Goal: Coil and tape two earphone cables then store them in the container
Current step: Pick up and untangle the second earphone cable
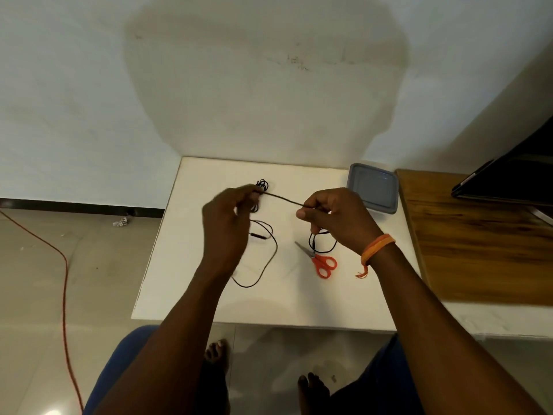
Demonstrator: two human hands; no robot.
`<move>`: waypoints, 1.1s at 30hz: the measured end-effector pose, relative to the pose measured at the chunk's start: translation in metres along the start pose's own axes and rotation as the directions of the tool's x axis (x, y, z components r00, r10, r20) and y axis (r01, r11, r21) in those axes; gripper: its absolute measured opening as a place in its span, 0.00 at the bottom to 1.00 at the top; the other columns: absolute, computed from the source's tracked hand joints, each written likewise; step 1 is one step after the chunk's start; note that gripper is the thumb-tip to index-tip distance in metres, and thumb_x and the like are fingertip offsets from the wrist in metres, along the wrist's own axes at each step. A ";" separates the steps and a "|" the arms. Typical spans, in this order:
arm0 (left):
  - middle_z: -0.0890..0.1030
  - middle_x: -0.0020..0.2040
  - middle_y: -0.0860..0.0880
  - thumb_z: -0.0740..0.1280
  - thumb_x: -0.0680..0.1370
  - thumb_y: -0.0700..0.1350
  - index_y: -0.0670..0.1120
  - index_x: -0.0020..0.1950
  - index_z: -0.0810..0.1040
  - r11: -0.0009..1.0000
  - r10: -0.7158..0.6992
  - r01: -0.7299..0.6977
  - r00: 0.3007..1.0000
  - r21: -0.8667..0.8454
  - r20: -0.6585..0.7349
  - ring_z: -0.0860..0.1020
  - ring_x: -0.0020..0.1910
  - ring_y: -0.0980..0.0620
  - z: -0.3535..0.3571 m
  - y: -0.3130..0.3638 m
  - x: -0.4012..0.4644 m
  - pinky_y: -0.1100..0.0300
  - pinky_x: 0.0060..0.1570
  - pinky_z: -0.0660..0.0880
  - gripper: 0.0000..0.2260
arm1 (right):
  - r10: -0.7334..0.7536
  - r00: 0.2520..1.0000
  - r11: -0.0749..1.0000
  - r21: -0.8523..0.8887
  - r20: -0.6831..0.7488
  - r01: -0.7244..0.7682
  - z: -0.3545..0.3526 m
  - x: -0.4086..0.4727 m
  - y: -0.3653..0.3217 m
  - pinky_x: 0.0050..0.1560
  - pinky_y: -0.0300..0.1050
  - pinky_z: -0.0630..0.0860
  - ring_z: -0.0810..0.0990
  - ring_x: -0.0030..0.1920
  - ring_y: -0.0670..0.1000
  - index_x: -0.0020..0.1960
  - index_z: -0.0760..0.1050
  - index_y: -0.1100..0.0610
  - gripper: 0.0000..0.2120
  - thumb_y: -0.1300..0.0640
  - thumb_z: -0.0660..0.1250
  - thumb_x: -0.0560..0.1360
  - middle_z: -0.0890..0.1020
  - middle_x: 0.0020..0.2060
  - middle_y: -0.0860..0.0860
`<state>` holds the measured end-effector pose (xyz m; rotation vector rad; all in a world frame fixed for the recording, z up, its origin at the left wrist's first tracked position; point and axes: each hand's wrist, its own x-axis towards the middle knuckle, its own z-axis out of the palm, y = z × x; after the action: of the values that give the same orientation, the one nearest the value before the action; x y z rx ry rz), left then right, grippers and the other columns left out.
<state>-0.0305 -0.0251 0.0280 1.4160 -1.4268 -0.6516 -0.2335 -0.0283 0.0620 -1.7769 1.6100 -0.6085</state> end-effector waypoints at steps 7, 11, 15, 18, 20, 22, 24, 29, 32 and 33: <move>0.83 0.45 0.54 0.65 0.80 0.42 0.46 0.54 0.84 0.994 0.040 -0.016 0.972 0.105 -0.231 0.79 0.44 0.59 -0.007 -0.005 0.007 0.67 0.42 0.71 0.08 | 0.181 0.918 0.981 -0.007 -0.353 -0.196 -0.010 0.005 0.026 0.42 0.46 0.78 0.82 0.35 0.46 0.41 0.83 0.58 0.16 0.47 0.65 0.77 0.83 0.31 0.50; 0.84 0.44 0.54 0.65 0.79 0.47 0.51 0.51 0.84 0.963 -0.175 0.188 0.981 0.191 -0.085 0.81 0.45 0.52 -0.001 -0.021 0.002 0.53 0.51 0.76 0.07 | 0.257 0.897 0.959 0.212 -0.359 -0.190 -0.009 0.008 0.018 0.37 0.38 0.72 0.80 0.31 0.39 0.43 0.83 0.57 0.13 0.50 0.65 0.78 0.83 0.31 0.50; 0.85 0.46 0.56 0.67 0.78 0.49 0.54 0.50 0.84 0.943 -0.246 0.196 0.955 0.267 0.165 0.80 0.47 0.57 0.003 -0.027 -0.003 0.57 0.52 0.76 0.06 | 0.207 0.928 0.966 0.213 -0.309 -0.144 -0.006 0.008 0.017 0.33 0.33 0.71 0.75 0.25 0.41 0.36 0.80 0.63 0.18 0.52 0.65 0.79 0.79 0.25 0.53; 0.85 0.46 0.55 0.69 0.78 0.42 0.49 0.50 0.85 0.987 -0.135 0.154 0.941 -0.037 0.310 0.81 0.45 0.61 0.007 -0.006 -0.004 0.64 0.48 0.75 0.06 | 0.135 0.967 0.990 0.069 -0.218 -0.122 0.002 0.007 0.019 0.34 0.44 0.69 0.70 0.26 0.50 0.31 0.73 0.65 0.23 0.51 0.65 0.79 0.71 0.22 0.53; 0.86 0.46 0.54 0.68 0.78 0.41 0.49 0.51 0.85 0.970 -0.102 0.167 0.937 -0.175 0.334 0.82 0.49 0.57 0.009 0.006 -0.004 0.64 0.52 0.75 0.06 | 0.141 0.987 0.989 0.058 -0.077 -0.137 0.003 0.006 0.018 0.32 0.44 0.68 0.67 0.26 0.50 0.30 0.70 0.62 0.23 0.50 0.65 0.79 0.68 0.23 0.53; 0.86 0.44 0.53 0.68 0.79 0.41 0.51 0.51 0.84 0.944 -0.109 0.200 0.940 -0.264 0.324 0.83 0.51 0.56 0.011 0.010 -0.005 0.61 0.56 0.76 0.07 | 0.139 0.982 0.988 0.042 0.129 -0.146 0.004 0.003 0.016 0.29 0.40 0.62 0.64 0.25 0.47 0.29 0.69 0.62 0.23 0.48 0.66 0.78 0.65 0.23 0.52; 0.86 0.43 0.52 0.68 0.79 0.41 0.51 0.51 0.84 0.914 -0.150 0.249 0.941 -0.321 0.303 0.83 0.49 0.56 0.011 0.011 -0.007 0.59 0.55 0.76 0.07 | 0.126 0.935 0.987 0.055 0.332 -0.153 0.007 0.000 0.015 0.29 0.39 0.61 0.62 0.26 0.48 0.30 0.68 0.61 0.23 0.47 0.67 0.77 0.64 0.23 0.50; 0.85 0.44 0.50 0.67 0.79 0.44 0.45 0.56 0.83 0.816 -0.247 0.365 0.921 -0.448 0.302 0.81 0.48 0.52 0.004 0.011 -0.003 0.52 0.53 0.77 0.09 | 0.130 0.775 0.974 0.064 0.619 -0.215 0.014 -0.007 0.020 0.42 0.52 0.72 0.64 0.31 0.60 0.28 0.69 0.56 0.24 0.40 0.69 0.73 0.69 0.22 0.49; 0.84 0.46 0.48 0.67 0.79 0.44 0.45 0.57 0.83 0.759 -0.285 0.410 0.908 -0.506 0.308 0.80 0.49 0.50 0.002 0.008 -0.001 0.50 0.55 0.76 0.09 | 0.070 0.688 0.983 0.068 0.722 -0.172 0.013 -0.011 0.013 0.62 0.69 0.72 0.78 0.47 0.73 0.30 0.79 0.50 0.21 0.35 0.66 0.72 0.75 0.26 0.50; 0.84 0.47 0.47 0.67 0.79 0.43 0.45 0.57 0.83 0.748 -0.299 0.423 0.903 -0.512 0.310 0.81 0.49 0.50 0.003 0.007 -0.001 0.51 0.55 0.76 0.09 | 0.043 0.668 0.985 0.080 0.743 -0.152 0.012 -0.012 0.009 0.62 0.70 0.70 0.76 0.53 0.75 0.33 0.81 0.47 0.19 0.37 0.64 0.74 0.78 0.28 0.49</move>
<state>-0.0359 -0.0237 0.0330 1.1566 -0.9708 -1.3944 -0.2323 -0.0153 0.0482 -1.5193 1.0377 0.0887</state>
